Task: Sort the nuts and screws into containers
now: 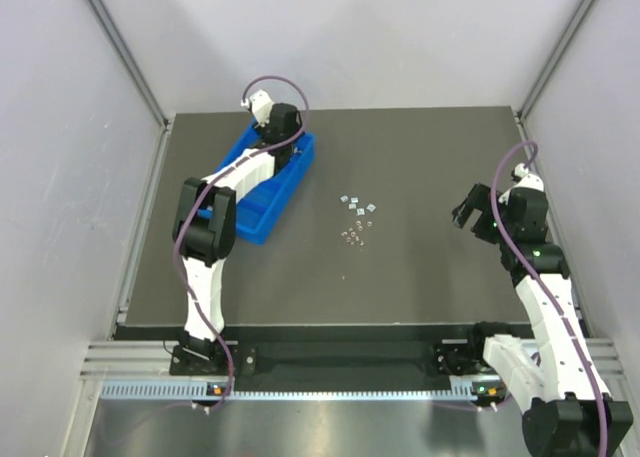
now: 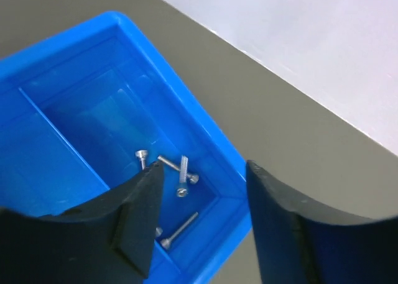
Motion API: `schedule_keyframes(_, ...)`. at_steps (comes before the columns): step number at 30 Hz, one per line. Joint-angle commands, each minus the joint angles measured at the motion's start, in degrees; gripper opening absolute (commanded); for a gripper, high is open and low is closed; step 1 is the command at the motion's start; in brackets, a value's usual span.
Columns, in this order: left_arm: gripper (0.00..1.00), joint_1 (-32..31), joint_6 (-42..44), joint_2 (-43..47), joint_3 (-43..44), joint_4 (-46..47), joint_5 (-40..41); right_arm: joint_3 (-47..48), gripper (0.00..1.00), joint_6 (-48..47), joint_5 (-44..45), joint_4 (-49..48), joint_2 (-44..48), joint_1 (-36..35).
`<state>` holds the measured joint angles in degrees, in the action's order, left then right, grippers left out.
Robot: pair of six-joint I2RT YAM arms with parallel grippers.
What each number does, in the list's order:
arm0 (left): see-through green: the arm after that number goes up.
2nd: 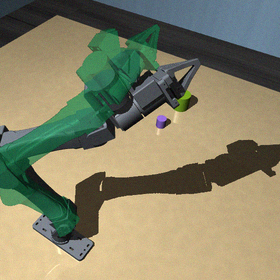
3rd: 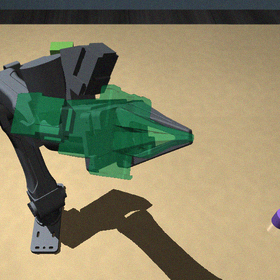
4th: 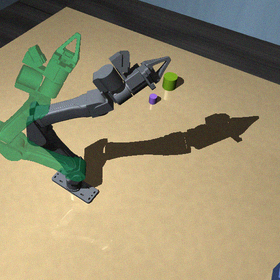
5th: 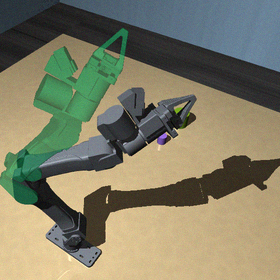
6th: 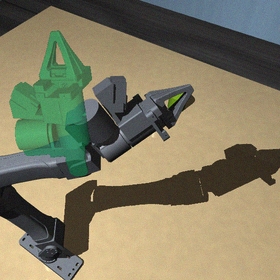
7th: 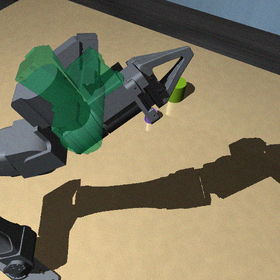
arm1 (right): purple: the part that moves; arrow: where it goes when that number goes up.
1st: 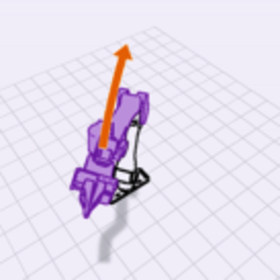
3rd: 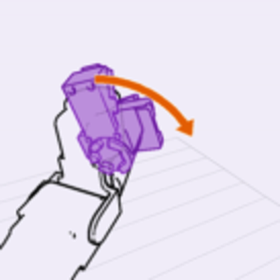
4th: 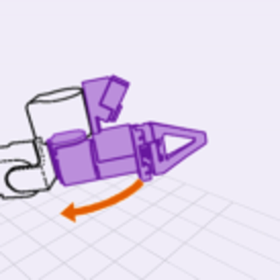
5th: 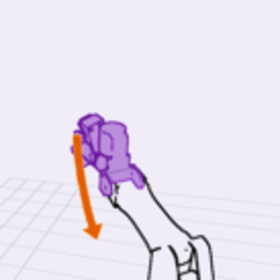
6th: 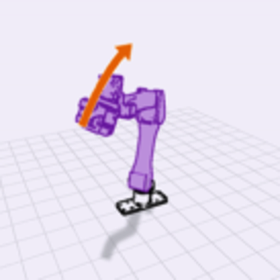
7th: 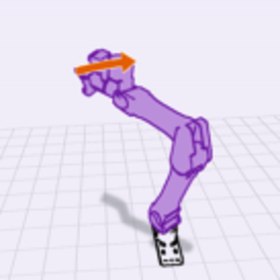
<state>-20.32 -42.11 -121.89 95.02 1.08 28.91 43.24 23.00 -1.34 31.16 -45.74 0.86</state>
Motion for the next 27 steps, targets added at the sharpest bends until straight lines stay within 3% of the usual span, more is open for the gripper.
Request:
schedule_keyframes(1,0.61,0.19,5.26,9.02,-0.01,0.24,-4.19,2.72,1.00,1.60,1.08,0.40,0.91,-0.42)
schedule_keyframes(2,0.69,-0.59,6.24,10.16,-0.01,-0.72,-6.04,2.72,1.00,2.04,2.47,0.48,0.82,-0.42)
schedule_keyframes(6,0.75,-6.30,11.07,15.26,-0.71,-8.54,-10.80,2.90,1.00,3.01,3.36,0.48,-0.31,-0.42)
schedule_keyframes(11,0.76,-18.85,13.02,16.42,-5.54,-14.34,-6.94,3.43,1.00,2.40,3.19,1.10,-1.99,-0.42)
schedule_keyframes(14,0.75,-22.56,10.21,15.01,-7.30,-16.02,-6.41,3.34,1.00,2.05,2.14,1.10,-2.08,-0.42)
schedule_keyframes(22,0.71,-23.28,-3.66,8.43,-6.79,-18.13,-1.93,0.00,1.00,0.90,2.13,0.22,0.73,-0.42)
schedule_keyframes(27,0.69,-23.28,-5.62,2.55,-2.48,-19.53,3.95,-0.09,1.00,-0.24,2.22,0.48,0.47,-0.42)
